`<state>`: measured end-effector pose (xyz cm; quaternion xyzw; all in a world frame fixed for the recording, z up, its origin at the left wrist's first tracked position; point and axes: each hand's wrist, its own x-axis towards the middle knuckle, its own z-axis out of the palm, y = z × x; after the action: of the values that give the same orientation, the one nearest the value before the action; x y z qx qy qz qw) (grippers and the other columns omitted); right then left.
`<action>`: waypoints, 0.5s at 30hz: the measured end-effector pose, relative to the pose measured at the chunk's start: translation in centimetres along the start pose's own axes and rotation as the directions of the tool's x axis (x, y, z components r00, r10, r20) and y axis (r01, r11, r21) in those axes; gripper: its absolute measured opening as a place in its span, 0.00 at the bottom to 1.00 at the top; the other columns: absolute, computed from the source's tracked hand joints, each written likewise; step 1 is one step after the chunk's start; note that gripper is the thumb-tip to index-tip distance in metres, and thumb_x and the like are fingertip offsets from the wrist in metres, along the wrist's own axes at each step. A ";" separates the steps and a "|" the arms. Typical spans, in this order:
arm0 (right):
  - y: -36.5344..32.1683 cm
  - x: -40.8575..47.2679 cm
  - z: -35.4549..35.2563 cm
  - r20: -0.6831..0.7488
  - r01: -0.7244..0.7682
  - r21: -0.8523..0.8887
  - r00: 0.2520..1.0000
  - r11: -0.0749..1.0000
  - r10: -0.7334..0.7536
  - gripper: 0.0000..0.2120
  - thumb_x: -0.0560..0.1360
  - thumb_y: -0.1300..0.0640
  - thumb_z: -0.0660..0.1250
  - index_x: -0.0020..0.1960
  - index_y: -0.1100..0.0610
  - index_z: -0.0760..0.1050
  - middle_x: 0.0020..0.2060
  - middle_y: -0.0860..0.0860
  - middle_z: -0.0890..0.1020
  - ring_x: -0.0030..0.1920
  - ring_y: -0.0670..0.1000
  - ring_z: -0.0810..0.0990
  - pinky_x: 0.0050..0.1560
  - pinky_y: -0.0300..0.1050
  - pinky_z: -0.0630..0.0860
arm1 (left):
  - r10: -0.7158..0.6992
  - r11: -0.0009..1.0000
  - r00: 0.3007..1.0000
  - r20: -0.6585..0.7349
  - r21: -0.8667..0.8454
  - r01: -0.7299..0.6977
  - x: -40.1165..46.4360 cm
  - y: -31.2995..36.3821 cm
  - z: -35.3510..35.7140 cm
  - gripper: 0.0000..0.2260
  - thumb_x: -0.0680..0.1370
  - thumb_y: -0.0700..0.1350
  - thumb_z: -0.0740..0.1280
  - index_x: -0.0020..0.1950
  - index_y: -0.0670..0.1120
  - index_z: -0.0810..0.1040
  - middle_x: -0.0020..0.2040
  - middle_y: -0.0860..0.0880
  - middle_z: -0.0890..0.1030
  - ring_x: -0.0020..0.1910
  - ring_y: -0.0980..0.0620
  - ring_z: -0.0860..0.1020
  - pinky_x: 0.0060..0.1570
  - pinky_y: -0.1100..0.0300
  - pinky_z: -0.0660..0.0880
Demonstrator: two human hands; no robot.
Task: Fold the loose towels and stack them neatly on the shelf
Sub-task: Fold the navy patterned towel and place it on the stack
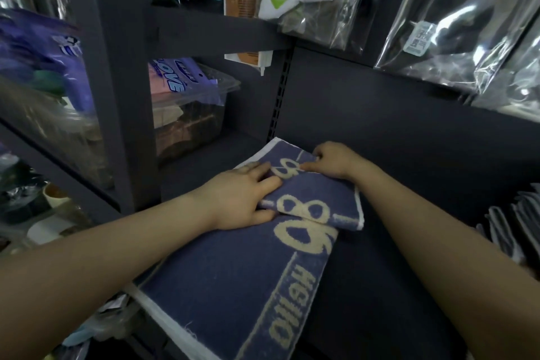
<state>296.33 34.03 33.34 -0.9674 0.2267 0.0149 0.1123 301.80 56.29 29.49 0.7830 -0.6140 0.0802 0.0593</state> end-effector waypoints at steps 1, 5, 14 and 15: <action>0.2 -0.2 0.1 -0.043 0.036 0.012 0.998 0.999 -0.035 0.16 0.73 0.45 0.67 0.48 0.59 0.77 0.42 0.54 0.78 0.40 0.52 0.75 0.36 0.43 0.68 | -0.008 1.000 1.000 0.021 -0.006 0.009 0.1 0.0 0.0 0.26 0.77 0.60 0.56 0.73 0.52 0.57 0.76 0.46 0.55 0.74 0.49 0.55 0.65 0.57 0.63; 0.5 -1.1 0.1 -0.206 0.177 0.097 0.966 0.979 -0.154 0.06 0.73 0.56 0.69 0.44 0.59 0.77 0.39 0.54 0.78 0.39 0.52 0.74 0.39 0.42 0.66 | 0.001 1.000 1.000 0.025 -0.024 0.000 0.7 0.1 -0.1 0.26 0.76 0.57 0.58 0.72 0.51 0.59 0.74 0.48 0.60 0.71 0.49 0.60 0.63 0.58 0.64; 0.3 -0.2 -0.4 -0.375 0.320 0.470 0.916 0.823 -0.142 0.08 0.75 0.61 0.66 0.40 0.53 0.70 0.39 0.55 0.79 0.40 0.53 0.78 0.41 0.47 0.74 | -0.029 0.999 1.000 0.011 -0.017 0.029 0.6 0.4 0.1 0.34 0.76 0.55 0.57 0.76 0.48 0.46 0.77 0.50 0.51 0.75 0.54 0.51 0.71 0.62 0.46; 0.4 0.3 -0.1 -0.386 0.289 0.446 0.916 0.847 -0.110 0.07 0.75 0.61 0.66 0.41 0.54 0.70 0.40 0.55 0.79 0.40 0.53 0.77 0.40 0.46 0.73 | -0.036 0.999 0.999 0.033 -0.008 0.036 0.6 0.4 0.2 0.33 0.77 0.55 0.57 0.76 0.48 0.45 0.77 0.50 0.49 0.75 0.55 0.49 0.71 0.63 0.44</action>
<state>296.42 33.49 33.34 -0.9119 0.1356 -0.2254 0.3150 301.60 55.55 29.43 0.7948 -0.6012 0.0637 0.0541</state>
